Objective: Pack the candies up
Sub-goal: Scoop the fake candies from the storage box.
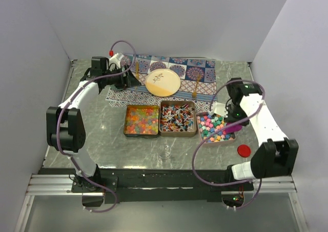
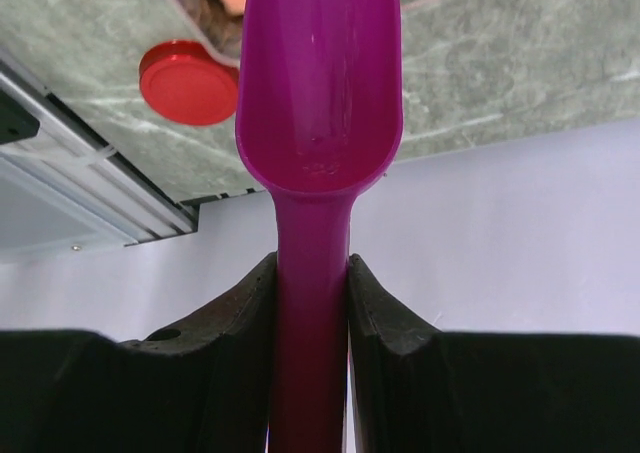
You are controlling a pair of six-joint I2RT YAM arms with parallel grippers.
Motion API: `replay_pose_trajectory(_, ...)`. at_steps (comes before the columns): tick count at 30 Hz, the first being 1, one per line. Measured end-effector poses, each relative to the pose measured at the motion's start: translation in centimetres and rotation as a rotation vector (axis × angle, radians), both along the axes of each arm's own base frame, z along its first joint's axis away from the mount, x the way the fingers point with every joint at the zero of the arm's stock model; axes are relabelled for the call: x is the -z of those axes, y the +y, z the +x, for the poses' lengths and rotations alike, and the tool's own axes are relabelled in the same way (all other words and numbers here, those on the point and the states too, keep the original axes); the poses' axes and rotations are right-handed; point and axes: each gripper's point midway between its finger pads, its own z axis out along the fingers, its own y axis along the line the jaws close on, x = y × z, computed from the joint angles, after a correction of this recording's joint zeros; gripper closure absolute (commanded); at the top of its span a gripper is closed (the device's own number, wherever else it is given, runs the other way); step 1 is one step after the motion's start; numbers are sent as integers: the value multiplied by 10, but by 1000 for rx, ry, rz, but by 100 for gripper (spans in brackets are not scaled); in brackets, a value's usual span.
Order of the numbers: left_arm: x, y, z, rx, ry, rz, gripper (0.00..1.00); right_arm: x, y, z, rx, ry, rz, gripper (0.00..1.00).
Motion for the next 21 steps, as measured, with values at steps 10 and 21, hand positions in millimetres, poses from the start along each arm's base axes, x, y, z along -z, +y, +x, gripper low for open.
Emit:
replay_pose_trajectory(10,-2,0,2,-1,-10,-2,25,13,15,-1,91,11,-46,100)
replay_pose_trajectory(21,-19,-3,18,0,-42,-21,25,43,39,-25,286,79,-28,100)
